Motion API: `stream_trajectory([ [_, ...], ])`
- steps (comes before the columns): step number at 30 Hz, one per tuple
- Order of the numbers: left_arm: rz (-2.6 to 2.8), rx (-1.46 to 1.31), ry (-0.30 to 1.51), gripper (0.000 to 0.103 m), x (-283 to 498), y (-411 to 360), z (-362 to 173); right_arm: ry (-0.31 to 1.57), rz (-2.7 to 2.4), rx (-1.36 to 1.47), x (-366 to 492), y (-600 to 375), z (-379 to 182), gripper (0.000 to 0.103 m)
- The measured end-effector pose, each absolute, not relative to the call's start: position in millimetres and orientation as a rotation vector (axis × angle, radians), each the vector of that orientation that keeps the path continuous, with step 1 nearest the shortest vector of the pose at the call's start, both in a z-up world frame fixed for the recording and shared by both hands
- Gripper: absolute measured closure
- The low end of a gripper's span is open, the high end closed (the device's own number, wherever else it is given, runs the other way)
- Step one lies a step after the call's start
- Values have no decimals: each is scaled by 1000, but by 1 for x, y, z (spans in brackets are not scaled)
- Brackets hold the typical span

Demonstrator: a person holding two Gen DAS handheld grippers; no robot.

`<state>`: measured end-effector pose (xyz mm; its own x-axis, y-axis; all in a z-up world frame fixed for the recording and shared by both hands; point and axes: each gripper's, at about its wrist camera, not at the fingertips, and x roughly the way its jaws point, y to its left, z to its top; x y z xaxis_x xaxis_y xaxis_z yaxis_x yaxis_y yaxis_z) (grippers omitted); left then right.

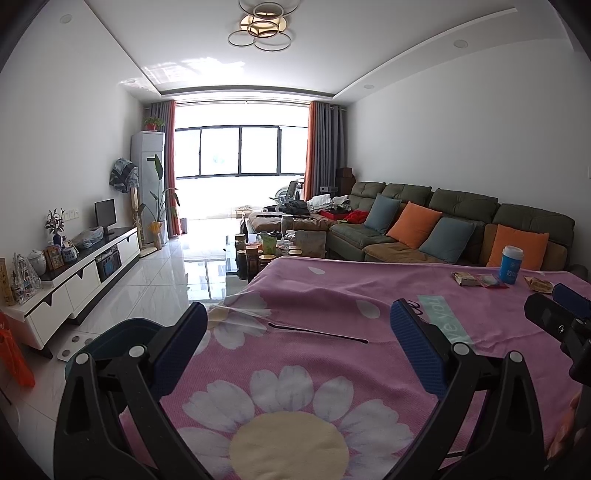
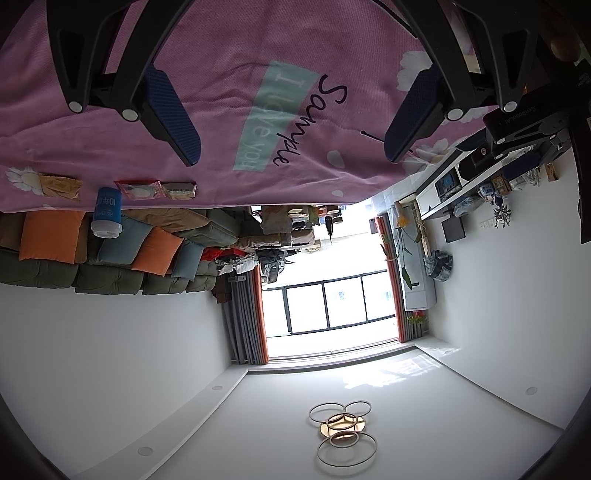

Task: Collect trash

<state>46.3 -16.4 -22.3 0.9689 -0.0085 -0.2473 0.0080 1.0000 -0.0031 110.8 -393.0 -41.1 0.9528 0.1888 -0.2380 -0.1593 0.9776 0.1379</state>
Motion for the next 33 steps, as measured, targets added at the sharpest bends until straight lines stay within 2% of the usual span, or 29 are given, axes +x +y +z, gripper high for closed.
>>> stream_trajectory([
  [33,-15,-3,257,6,45,-15,-29,252,178,122,112,-396,-41,7],
])
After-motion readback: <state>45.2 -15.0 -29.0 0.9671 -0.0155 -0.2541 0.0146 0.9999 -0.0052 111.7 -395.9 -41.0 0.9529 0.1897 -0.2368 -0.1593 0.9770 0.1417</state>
